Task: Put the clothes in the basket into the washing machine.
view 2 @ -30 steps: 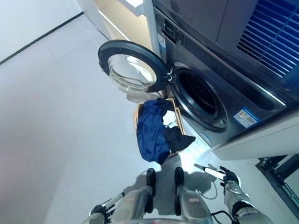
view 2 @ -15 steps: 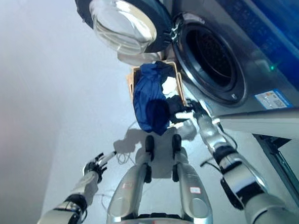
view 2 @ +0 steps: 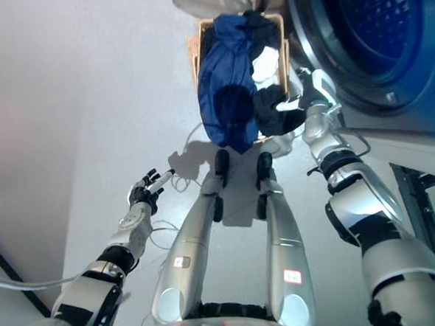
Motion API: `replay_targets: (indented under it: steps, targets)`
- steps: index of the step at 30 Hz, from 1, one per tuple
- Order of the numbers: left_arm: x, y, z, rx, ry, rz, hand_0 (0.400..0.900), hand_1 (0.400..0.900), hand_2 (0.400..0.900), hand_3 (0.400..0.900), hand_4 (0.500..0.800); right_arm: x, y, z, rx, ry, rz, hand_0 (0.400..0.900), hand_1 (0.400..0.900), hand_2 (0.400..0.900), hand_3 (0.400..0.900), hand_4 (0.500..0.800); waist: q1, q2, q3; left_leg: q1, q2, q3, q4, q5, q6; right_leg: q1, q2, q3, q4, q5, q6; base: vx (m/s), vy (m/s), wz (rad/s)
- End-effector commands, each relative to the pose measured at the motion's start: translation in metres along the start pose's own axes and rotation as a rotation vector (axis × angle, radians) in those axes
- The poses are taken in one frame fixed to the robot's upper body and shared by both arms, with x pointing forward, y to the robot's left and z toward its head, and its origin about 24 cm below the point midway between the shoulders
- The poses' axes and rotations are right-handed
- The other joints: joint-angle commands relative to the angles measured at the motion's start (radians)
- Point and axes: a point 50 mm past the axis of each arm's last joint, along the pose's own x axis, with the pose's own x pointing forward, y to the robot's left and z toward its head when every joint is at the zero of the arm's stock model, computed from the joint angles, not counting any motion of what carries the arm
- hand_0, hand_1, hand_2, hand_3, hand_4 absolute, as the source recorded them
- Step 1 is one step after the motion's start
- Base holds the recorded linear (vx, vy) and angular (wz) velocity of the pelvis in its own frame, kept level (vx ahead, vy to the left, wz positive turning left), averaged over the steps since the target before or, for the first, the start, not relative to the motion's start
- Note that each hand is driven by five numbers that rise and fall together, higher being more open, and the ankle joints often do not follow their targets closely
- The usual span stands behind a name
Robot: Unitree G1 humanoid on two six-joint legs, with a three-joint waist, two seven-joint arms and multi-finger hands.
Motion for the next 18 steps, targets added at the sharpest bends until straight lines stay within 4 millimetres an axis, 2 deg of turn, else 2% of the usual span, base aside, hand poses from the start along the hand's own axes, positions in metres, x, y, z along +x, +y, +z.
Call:
replay_targets:
  steps: [1,2,3,5,9,13,18]
  targets:
    - [-0.003,0.023,-0.005,-0.028,-0.014,0.080,0.900,0.900,0.900,0.900,0.800,0.004,-0.023,0.019,-0.001,-0.117,-0.105,0.900,0.900,0.900,0.900,0.800,-0.001,0.045,-0.044,-0.103,-0.023,0.008,0.093,-0.078,-0.011,-0.098,-0.009,0.027,0.152,-0.113,0.085,-0.06,0.010,0.13]
    - [-0.002,0.023,-0.001,-0.046,-0.021,0.087,0.900,0.900,0.900,0.900,0.800,0.006,-0.032,0.031,0.004,-0.160,-0.141,0.900,0.900,0.900,0.900,0.800,-0.001,0.046,-0.044,-0.164,-0.025,0.009,0.152,-0.095,-0.011,-0.154,-0.019,0.029,0.208,-0.129,0.081,-0.04,0.000,0.11]
    - [-0.002,0.023,-0.001,-0.047,-0.021,0.087,0.900,0.900,0.900,0.900,0.800,0.006,-0.032,0.031,0.004,-0.161,-0.142,0.900,0.900,0.900,0.900,0.800,-0.002,0.046,-0.044,-0.169,-0.026,0.010,0.158,-0.097,-0.010,-0.158,-0.019,0.030,0.214,-0.131,0.081,-0.05,0.015,0.11]
    - [-0.001,0.017,0.005,-0.056,-0.045,0.074,0.900,0.900,0.900,0.900,0.800,0.009,-0.042,0.046,-0.016,-0.204,-0.184,0.900,0.900,0.900,0.900,0.800,0.006,0.053,-0.044,-0.254,-0.030,0.012,0.241,-0.117,-0.005,-0.245,-0.028,0.034,0.294,-0.150,0.076,-0.04,0.020,0.06]
    - [-0.002,0.012,0.008,-0.060,-0.056,0.057,0.900,0.900,0.900,0.900,0.800,0.011,-0.048,0.053,-0.023,-0.218,-0.206,0.900,0.900,0.900,0.900,0.800,0.014,0.060,-0.044,-0.310,-0.033,0.014,0.296,-0.138,-0.001,-0.299,-0.031,0.034,0.344,-0.167,0.076,-0.01,0.007,0.04]
    - [-0.004,0.001,0.008,-0.057,-0.064,0.026,0.900,0.900,0.900,0.900,0.800,0.011,-0.039,0.048,-0.050,-0.185,-0.180,0.900,0.900,0.900,0.900,0.800,0.024,0.065,-0.046,-0.350,-0.038,0.014,0.323,-0.144,0.004,-0.343,-0.036,0.034,0.370,-0.174,0.074,0.00,0.001,0.01]
    - [-0.004,-0.003,0.005,-0.050,-0.052,0.014,0.900,0.900,0.900,0.900,0.800,0.010,-0.027,0.035,-0.154,-0.136,-0.124,0.900,0.900,0.900,0.900,0.800,0.028,0.062,-0.054,-0.380,-0.045,0.012,0.362,-0.154,0.003,-0.376,-0.034,0.035,0.405,-0.186,0.073,0.02,-0.009,0.04]
